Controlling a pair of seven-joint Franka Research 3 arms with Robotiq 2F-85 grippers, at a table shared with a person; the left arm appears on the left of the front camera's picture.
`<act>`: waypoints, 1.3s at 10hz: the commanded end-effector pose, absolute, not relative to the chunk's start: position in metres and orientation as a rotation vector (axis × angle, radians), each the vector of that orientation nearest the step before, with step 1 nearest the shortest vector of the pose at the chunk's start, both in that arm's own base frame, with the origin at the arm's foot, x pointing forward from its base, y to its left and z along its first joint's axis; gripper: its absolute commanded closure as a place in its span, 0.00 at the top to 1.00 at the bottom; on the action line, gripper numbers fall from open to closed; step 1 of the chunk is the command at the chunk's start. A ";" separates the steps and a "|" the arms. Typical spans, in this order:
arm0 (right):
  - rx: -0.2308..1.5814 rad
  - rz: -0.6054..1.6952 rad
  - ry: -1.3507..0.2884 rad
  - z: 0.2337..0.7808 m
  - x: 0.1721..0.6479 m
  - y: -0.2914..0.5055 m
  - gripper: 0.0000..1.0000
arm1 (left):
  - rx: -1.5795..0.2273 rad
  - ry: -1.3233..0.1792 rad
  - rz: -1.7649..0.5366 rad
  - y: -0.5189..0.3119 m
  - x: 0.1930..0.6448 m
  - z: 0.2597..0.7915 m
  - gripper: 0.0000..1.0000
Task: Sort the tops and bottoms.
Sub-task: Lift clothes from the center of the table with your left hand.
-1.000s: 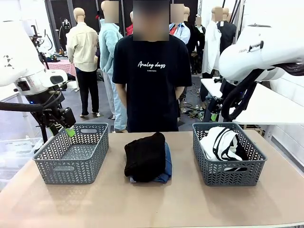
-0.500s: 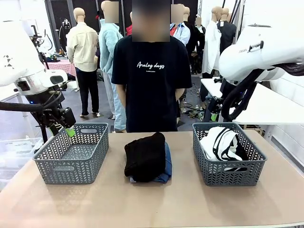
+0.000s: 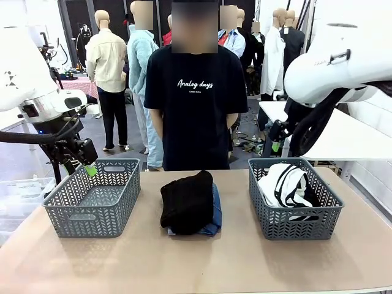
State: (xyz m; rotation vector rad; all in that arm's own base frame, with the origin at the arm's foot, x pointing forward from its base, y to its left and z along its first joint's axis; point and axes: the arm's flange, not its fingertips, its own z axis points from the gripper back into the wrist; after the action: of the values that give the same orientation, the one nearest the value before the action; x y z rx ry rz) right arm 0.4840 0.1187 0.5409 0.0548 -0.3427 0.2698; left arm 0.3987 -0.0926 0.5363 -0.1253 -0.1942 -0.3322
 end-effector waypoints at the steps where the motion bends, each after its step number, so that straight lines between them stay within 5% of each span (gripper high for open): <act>1: 0.024 0.386 -0.459 0.560 0.449 0.121 1.00 | -0.118 -0.200 -0.337 -0.090 0.399 0.537 0.72; 6: 0.176 0.552 -0.626 0.609 0.419 0.102 1.00 | -0.118 -0.200 -0.337 -0.090 0.399 0.537 0.72; 13: 0.141 0.595 -0.654 0.641 0.405 0.113 1.00 | -0.118 -0.200 -0.337 -0.090 0.399 0.537 0.72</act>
State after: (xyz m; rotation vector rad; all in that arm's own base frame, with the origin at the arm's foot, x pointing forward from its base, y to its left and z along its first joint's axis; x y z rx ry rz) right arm 0.4052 0.1131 0.6389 0.1413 -0.6554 0.5919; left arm 0.3987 -0.0926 0.5364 -0.1253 -0.1943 -0.3323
